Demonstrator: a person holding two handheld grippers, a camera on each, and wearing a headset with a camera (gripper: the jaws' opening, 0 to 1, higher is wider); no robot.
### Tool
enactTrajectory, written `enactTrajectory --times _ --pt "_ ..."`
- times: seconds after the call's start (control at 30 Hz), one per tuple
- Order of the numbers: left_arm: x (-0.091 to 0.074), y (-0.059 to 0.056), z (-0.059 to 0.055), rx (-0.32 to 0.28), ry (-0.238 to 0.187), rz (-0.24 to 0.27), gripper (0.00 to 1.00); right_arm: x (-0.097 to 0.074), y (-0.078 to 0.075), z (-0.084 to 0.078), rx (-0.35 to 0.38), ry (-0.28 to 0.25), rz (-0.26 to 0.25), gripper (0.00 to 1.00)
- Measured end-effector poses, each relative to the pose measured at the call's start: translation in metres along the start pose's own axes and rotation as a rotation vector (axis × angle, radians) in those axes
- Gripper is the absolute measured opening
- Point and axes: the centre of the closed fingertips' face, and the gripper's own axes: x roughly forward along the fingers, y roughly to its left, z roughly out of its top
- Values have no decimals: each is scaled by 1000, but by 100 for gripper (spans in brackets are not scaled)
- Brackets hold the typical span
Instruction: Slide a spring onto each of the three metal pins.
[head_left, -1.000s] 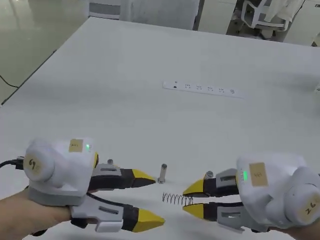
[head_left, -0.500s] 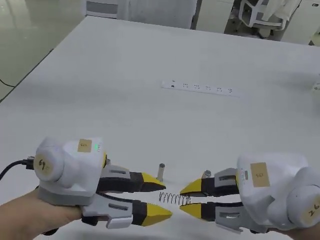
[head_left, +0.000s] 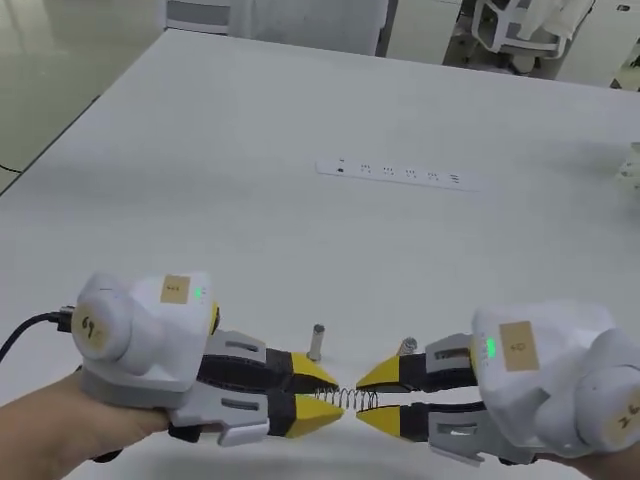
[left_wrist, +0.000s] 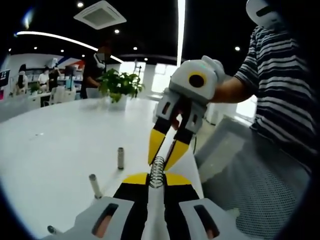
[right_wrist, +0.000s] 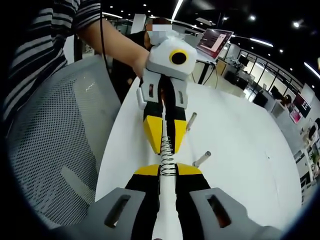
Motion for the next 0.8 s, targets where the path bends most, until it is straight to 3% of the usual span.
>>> enactTrajectory --times 0.4,0.8 --pt "0 -7 -2 33 24 -57 2 0 6 -1 69 -15 16 8" --pt "1 -10 0 31 23 -76 2 -4 5 -4 126 -36 9 10"
